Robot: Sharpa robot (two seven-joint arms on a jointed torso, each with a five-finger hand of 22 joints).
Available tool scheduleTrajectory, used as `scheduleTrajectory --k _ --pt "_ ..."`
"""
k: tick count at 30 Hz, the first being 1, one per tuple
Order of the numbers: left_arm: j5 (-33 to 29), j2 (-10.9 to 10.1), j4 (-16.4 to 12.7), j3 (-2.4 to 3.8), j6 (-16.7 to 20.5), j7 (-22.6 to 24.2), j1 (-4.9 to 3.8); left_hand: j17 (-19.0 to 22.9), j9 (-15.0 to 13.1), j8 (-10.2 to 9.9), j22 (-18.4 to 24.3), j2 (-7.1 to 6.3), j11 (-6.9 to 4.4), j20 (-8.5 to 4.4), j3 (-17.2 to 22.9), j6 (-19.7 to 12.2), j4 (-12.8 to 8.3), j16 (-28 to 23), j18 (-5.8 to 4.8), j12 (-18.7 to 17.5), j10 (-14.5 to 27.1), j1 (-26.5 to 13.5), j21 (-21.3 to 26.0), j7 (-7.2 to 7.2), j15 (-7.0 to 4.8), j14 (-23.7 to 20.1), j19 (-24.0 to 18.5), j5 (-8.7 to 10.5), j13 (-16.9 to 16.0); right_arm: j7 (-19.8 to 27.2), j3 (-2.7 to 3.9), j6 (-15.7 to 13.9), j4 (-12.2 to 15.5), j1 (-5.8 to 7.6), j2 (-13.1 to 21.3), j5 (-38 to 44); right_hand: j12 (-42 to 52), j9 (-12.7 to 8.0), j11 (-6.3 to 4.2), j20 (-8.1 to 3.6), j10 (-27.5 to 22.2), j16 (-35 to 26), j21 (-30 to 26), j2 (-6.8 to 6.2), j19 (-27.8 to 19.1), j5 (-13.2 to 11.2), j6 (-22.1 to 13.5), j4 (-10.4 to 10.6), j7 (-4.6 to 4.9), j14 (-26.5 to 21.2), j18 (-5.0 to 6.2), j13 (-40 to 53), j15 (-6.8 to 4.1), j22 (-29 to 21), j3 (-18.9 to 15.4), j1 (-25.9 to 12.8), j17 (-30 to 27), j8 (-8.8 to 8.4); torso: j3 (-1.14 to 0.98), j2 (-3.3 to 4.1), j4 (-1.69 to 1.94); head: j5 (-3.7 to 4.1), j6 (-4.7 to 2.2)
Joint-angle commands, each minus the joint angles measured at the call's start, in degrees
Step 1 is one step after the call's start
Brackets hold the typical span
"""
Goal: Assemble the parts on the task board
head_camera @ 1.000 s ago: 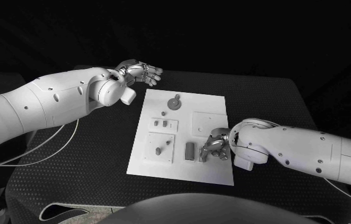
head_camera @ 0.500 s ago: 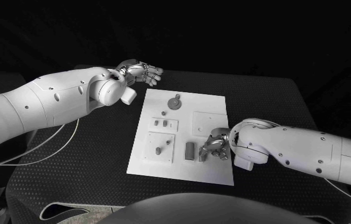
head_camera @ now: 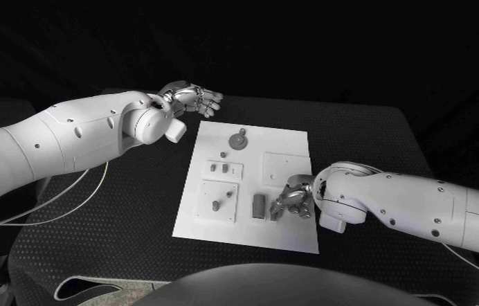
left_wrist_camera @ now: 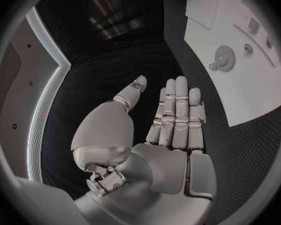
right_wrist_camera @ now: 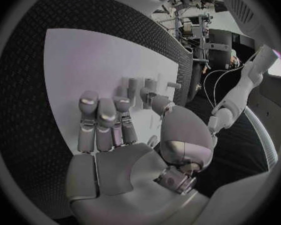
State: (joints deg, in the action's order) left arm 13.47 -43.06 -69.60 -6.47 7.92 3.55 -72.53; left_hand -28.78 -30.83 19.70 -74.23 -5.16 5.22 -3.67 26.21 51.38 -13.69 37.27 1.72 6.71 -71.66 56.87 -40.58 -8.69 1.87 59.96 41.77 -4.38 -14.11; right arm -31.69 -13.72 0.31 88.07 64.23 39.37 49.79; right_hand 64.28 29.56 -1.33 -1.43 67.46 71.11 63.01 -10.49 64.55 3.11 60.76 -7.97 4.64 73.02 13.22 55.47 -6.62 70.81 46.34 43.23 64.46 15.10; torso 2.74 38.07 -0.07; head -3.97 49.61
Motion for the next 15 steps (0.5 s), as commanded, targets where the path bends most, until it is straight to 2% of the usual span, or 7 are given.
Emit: scheduleTrajectory --k 1,10,15 --pt "0.2 0.1 -0.1 0.03 -0.8 0.3 -0.10 -0.1 0.1 0.4 -0.1 -0.32 -0.11 0.10 -0.1 -0.4 0.4 -0.3 0.84 0.2 0.4 -0.4 0.2 0.14 0.26 -0.1 -0.1 -0.04 0.1 1.8 0.06 1.2 0.3 -0.05 -0.2 -0.2 0.2 0.1 -0.07 -0.26 -0.3 -0.2 0.2 -0.38 0.0 -0.3 0.6 0.4 0.32 -0.1 1.78 0.0 -0.58 -0.1 0.1 0.1 0.1 0.19 -0.02 0.00 0.02 -0.02 0.06" --pt "0.2 0.0 -0.1 0.03 -0.8 0.2 -0.10 -0.1 0.1 0.4 -0.1 -0.33 -0.12 0.10 -0.1 -0.4 0.4 -0.4 0.84 0.2 0.4 -0.4 0.2 0.14 0.26 -0.1 -0.1 -0.04 0.1 2.6 0.06 2.1 0.3 -0.05 0.2 1.0 0.2 0.1 -0.08 -0.39 -0.4 -0.2 0.2 -0.36 -0.1 -0.2 0.5 0.2 0.32 -0.1 1.78 0.0 -0.60 -0.1 0.0 0.9 0.1 0.24 -0.03 0.00 0.02 0.01 0.11" --pt "0.2 -0.1 -0.1 0.03 -0.8 0.2 -0.10 -0.1 0.1 0.4 -0.1 -0.32 -0.12 0.10 0.0 -0.4 0.4 -0.4 0.85 0.2 0.4 -0.4 0.2 0.14 0.26 -0.1 -0.1 -0.04 0.1 3.3 0.04 3.3 0.4 -0.13 0.5 2.3 0.3 0.1 0.01 -0.48 -0.5 -0.3 0.5 -0.94 -0.4 -0.1 0.2 -2.1 0.39 -0.2 1.78 0.0 -0.53 -0.1 -2.4 3.4 0.2 0.43 -0.07 0.02 0.00 -0.05 0.12"
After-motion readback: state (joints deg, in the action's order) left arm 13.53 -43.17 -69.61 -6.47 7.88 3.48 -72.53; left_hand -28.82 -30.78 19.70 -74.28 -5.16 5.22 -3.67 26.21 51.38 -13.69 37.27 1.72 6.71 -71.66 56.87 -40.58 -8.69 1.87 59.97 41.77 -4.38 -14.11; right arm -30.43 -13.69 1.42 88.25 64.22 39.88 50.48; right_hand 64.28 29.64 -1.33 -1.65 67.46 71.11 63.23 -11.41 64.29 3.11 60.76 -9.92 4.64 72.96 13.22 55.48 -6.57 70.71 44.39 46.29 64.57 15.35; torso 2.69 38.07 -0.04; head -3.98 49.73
